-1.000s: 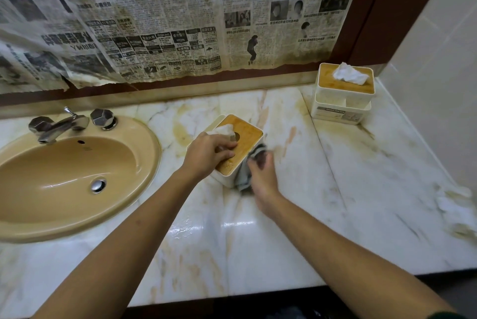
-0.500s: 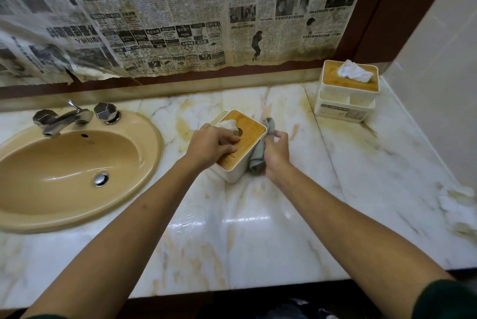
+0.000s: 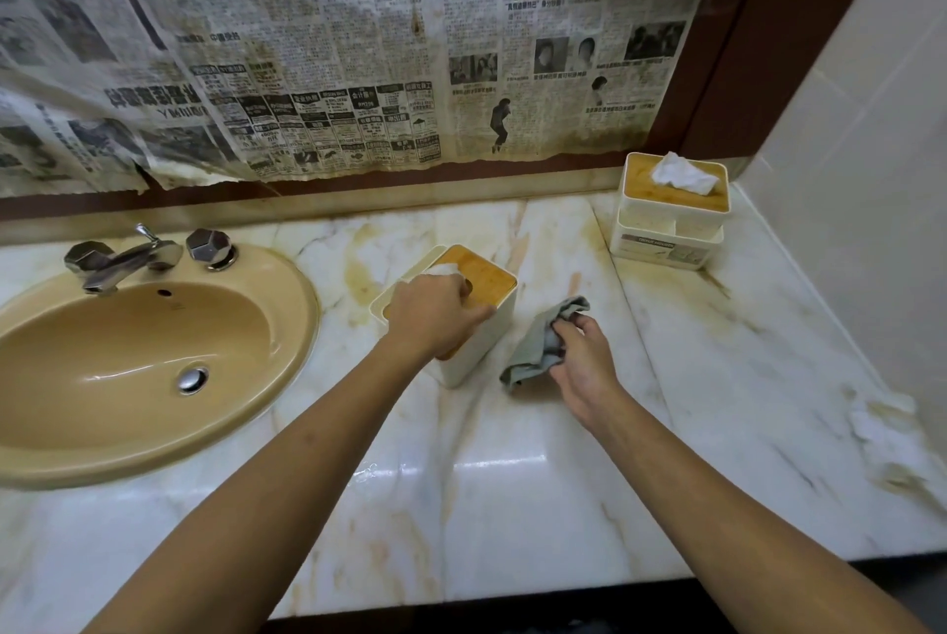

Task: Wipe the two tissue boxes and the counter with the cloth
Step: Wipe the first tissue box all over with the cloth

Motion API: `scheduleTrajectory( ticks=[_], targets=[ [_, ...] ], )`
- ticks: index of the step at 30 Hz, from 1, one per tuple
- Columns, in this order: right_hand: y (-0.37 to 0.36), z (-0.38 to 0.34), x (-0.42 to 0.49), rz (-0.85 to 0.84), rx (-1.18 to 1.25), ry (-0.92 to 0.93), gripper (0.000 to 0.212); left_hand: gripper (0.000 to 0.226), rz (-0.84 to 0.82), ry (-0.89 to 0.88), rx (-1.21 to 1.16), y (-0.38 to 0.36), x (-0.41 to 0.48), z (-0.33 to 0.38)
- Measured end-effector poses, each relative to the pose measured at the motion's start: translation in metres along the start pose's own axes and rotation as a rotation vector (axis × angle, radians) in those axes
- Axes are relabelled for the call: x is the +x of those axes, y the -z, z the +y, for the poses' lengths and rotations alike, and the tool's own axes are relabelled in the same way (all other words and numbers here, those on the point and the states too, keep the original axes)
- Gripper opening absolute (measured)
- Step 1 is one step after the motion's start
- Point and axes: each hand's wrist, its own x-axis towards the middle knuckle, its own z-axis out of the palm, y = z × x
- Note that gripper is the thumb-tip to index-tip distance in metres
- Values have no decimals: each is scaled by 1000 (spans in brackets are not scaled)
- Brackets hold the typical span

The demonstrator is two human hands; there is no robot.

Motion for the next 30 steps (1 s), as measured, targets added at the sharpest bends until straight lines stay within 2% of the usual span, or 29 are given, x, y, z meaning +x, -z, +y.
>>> scheduleTrajectory(
  ticks=[3,9,14,21,30],
  targets=[
    [5,-5,0,9,-16,33,18,48,-27,-25,163,-2,5,9],
    [13,-15,0,-11,-17,74,14,40,-94,-123,182,6,8,-2],
    [14,-15,1,-43,-26,84,14,52,-209,-246,265,22,5,-26],
    [9,-5,-2,-85,-65,77,15,55,-225,-367,435,36,-3,-39],
    [6,11,-11,-90,-177,81,16,67,-231,-253,114,24,-9,-34]
  ],
)
